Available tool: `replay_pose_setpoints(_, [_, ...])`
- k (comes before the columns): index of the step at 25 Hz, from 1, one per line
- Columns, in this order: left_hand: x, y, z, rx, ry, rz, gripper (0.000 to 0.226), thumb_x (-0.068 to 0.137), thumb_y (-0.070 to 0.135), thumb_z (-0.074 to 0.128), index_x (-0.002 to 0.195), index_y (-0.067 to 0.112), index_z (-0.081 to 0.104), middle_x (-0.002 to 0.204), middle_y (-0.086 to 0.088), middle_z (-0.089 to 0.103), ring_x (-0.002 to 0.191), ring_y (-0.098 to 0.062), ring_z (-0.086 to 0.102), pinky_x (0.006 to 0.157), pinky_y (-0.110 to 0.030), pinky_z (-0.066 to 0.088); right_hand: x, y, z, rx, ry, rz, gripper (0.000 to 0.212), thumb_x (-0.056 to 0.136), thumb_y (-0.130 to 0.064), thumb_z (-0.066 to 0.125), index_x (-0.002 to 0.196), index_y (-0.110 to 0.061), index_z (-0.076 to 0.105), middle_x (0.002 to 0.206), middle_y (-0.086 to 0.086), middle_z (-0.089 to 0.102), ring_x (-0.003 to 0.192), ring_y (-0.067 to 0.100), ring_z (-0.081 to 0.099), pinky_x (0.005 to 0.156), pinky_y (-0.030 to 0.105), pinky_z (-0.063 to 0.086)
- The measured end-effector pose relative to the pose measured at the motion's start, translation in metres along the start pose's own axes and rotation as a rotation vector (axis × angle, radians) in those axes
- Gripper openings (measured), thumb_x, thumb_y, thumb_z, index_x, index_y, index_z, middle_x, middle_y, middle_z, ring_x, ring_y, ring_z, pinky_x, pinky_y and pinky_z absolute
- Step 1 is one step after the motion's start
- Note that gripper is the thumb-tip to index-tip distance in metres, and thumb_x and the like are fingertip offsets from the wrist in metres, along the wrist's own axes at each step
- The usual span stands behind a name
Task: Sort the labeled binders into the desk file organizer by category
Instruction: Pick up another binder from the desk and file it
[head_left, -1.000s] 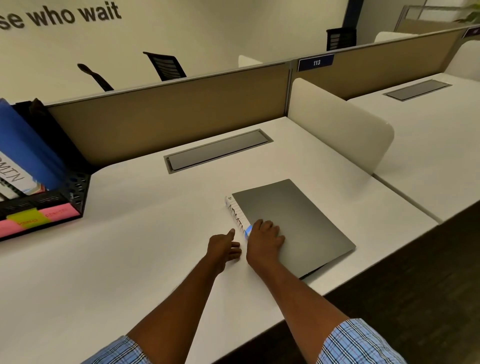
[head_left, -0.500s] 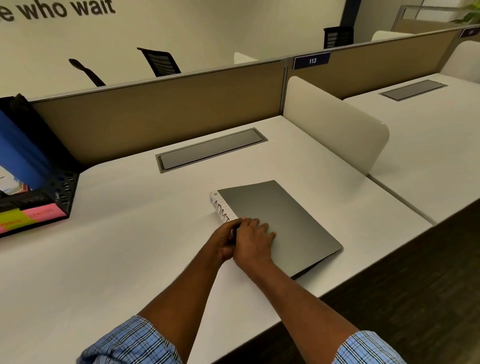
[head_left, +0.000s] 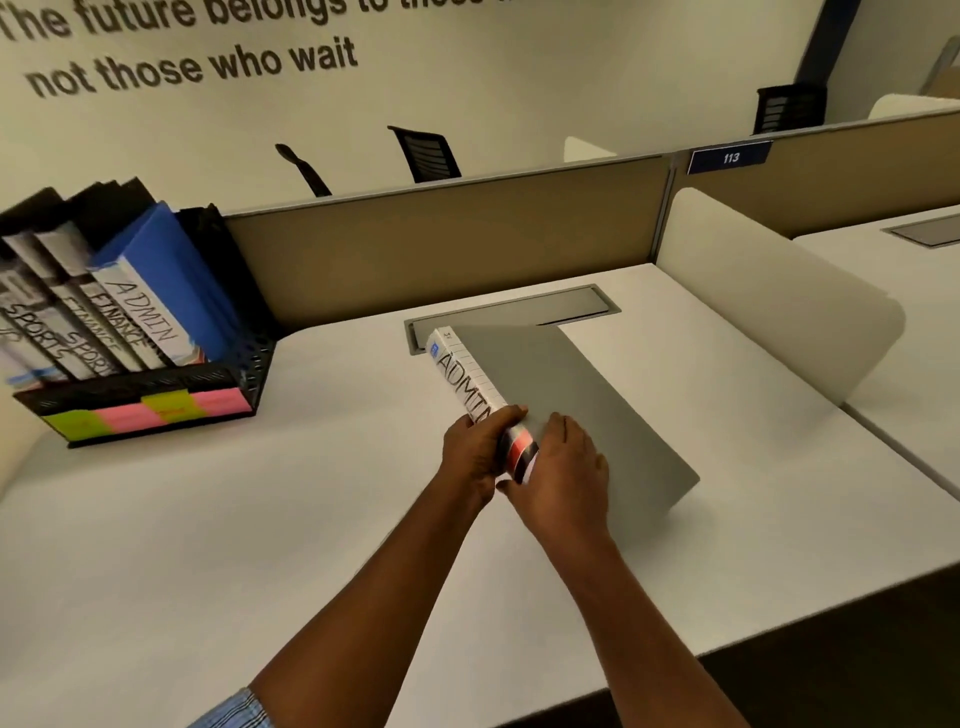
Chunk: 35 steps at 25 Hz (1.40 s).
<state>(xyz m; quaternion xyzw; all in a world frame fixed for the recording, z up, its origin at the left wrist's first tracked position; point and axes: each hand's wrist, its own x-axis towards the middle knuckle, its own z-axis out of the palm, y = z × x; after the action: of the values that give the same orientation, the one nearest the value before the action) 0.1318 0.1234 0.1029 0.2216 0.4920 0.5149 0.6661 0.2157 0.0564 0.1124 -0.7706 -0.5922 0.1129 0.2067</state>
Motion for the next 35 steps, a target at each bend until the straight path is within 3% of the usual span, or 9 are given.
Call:
replay_pose_setpoints(4, [-0.023,0.032,-0.022,0.057,0.026,0.147,0.060,0.061,0.017,0.087,0.112,0.016,0.054,0.105,-0.007,0.064,0.097,-0.028,0.063,0.082,-0.047,0.057,-0.012,-0.030,0.003,-0.060,0.000,-0.048,0.095,0.079,-0.039,0.074,0.150,-0.018,0.014,0.156,0.008,0.023,0.144,0.028,0.022,0.116,0.048,0.025])
replay_pose_setpoints(8, [-0.041,0.066,-0.045,0.135,0.008,0.257,0.060,0.068,0.021,0.083,0.116,0.021,0.048,0.100,0.006,0.057,0.100,-0.024,0.056,0.088,-0.045,0.055,-0.027,-0.068,0.014,0.061,0.089,-0.076,0.089,0.082,-0.030,0.074,0.151,-0.018,0.019,0.155,0.005,0.030,0.142,0.026,0.030,0.116,0.043,0.028])
replay_pose_setpoints(13, [-0.058,0.111,-0.102,0.196,-0.014,0.338,0.055,0.073,0.016,0.079,0.114,0.024,0.045,0.100,0.007,0.055,0.103,-0.024,0.055,0.089,-0.043,0.052,-0.052,-0.131,0.035,0.104,0.193,-0.157,0.088,0.078,-0.027,0.077,0.150,-0.015,0.027,0.152,0.009,0.035,0.138,0.028,0.037,0.112,0.043,0.036])
replay_pose_setpoints(18, [-0.069,0.166,-0.184,0.263,-0.059,0.465,0.061,0.071,0.014,0.080,0.122,0.022,0.048,0.111,0.005,0.059,0.106,-0.020,0.057,0.078,-0.026,0.054,-0.085,-0.222,0.072,0.149,0.405,-0.147,0.083,0.069,-0.019,0.084,0.141,-0.011,0.044,0.130,0.016,0.053,0.113,0.033,0.057,0.091,0.046,0.053])
replay_pose_setpoints(23, [-0.077,0.198,-0.231,0.323,-0.124,0.580,0.064,0.069,0.016,0.082,0.125,0.022,0.049,0.110,0.011,0.061,0.103,-0.013,0.058,0.062,-0.006,0.051,-0.096,-0.277,0.104,0.367,0.545,-0.214,0.066,0.074,-0.015,0.081,0.132,-0.004,0.052,0.121,0.015,0.063,0.103,0.034,0.065,0.081,0.044,0.055])
replay_pose_setpoints(27, [-0.080,0.229,-0.246,0.399,-0.152,0.670,0.068,0.071,0.028,0.079,0.130,0.021,0.047,0.119,0.004,0.060,0.108,-0.013,0.059,0.077,-0.019,0.055,-0.077,-0.306,0.118,0.483,0.553,-0.260,0.058,0.078,-0.015,0.077,0.130,-0.004,0.053,0.121,0.013,0.064,0.108,0.031,0.064,0.088,0.033,0.048])
replay_pose_setpoints(31, [-0.071,0.279,-0.249,0.344,-0.267,0.571,0.077,0.080,0.065,0.031,0.135,0.014,0.045,0.126,-0.011,0.059,0.115,-0.029,0.058,0.095,-0.046,0.050,-0.043,-0.328,0.120,0.694,0.545,-0.309,0.061,0.073,-0.006,0.079,0.127,0.000,0.052,0.119,0.018,0.063,0.109,0.033,0.062,0.091,0.041,0.053])
replay_pose_setpoints(33, [-0.062,0.314,-0.249,0.252,-0.269,0.523,0.083,0.085,0.071,0.016,0.131,0.011,0.051,0.119,-0.017,0.064,0.109,-0.031,0.063,0.091,-0.047,0.052,-0.023,-0.338,0.123,0.716,0.556,-0.368,0.063,0.071,-0.005,0.081,0.127,0.001,0.052,0.120,0.019,0.063,0.111,0.032,0.061,0.092,0.036,0.050])
replay_pose_setpoints(35, [-0.053,0.352,-0.247,0.238,-0.209,0.523,0.081,0.087,0.071,0.018,0.121,0.010,0.058,0.104,-0.013,0.070,0.098,-0.029,0.067,0.082,-0.043,0.056,-0.005,-0.349,0.127,0.754,0.554,-0.441,0.064,0.071,-0.007,0.081,0.127,0.001,0.052,0.121,0.017,0.063,0.112,0.030,0.061,0.092,0.030,0.048])
